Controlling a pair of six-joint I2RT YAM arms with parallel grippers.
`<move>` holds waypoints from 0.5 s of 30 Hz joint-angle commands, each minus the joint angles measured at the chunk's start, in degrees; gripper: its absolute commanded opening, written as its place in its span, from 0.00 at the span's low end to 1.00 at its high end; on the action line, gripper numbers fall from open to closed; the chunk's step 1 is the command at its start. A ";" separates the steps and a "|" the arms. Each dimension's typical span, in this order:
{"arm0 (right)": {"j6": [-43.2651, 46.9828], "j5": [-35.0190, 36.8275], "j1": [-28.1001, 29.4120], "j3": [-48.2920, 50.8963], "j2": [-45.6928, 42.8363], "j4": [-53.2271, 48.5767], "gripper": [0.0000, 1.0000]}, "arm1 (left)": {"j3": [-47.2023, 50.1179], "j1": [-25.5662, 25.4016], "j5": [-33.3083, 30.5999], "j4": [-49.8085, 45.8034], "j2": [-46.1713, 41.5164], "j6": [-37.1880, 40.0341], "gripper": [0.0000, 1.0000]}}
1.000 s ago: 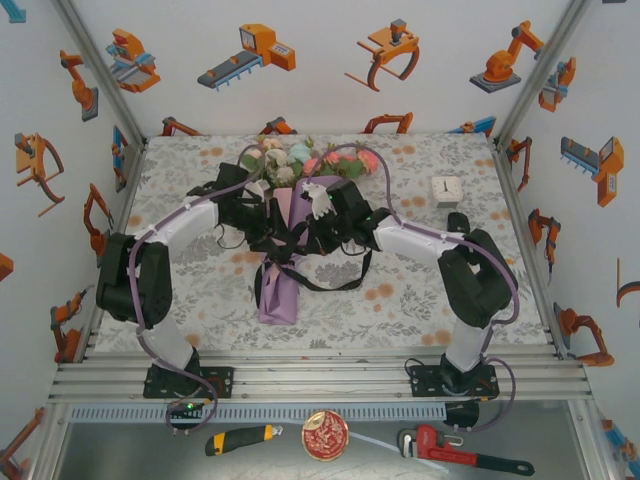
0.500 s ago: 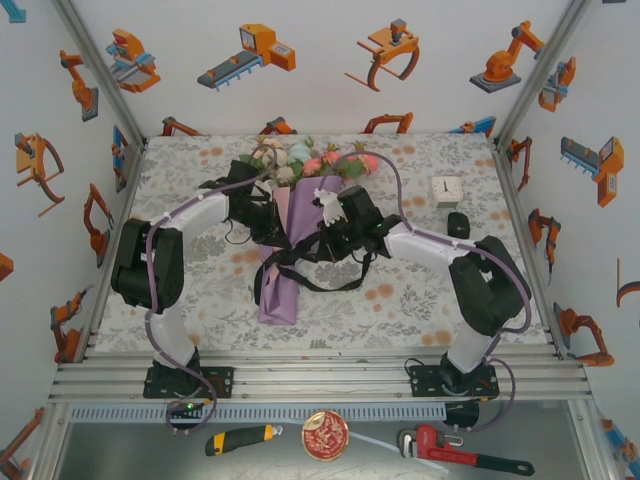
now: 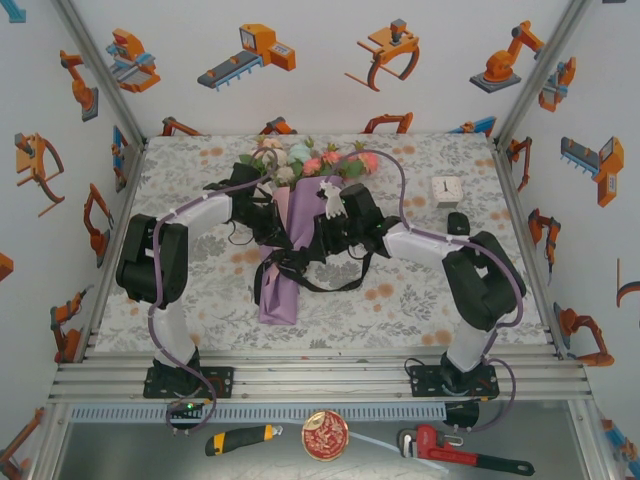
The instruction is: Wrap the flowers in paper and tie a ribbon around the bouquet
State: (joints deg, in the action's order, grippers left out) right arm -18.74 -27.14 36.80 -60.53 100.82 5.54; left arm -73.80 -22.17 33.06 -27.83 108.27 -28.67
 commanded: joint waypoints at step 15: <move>-6.64 -2.55 1.11 13.38 -4.98 14.76 0.35 | -0.26 0.29 -0.63 0.06 0.19 -1.60 0.05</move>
State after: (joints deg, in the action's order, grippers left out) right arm -22.68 -30.15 36.99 -48.90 97.32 13.26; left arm -73.78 -22.13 32.36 -27.83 108.27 -29.32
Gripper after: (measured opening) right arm 0.334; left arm 0.055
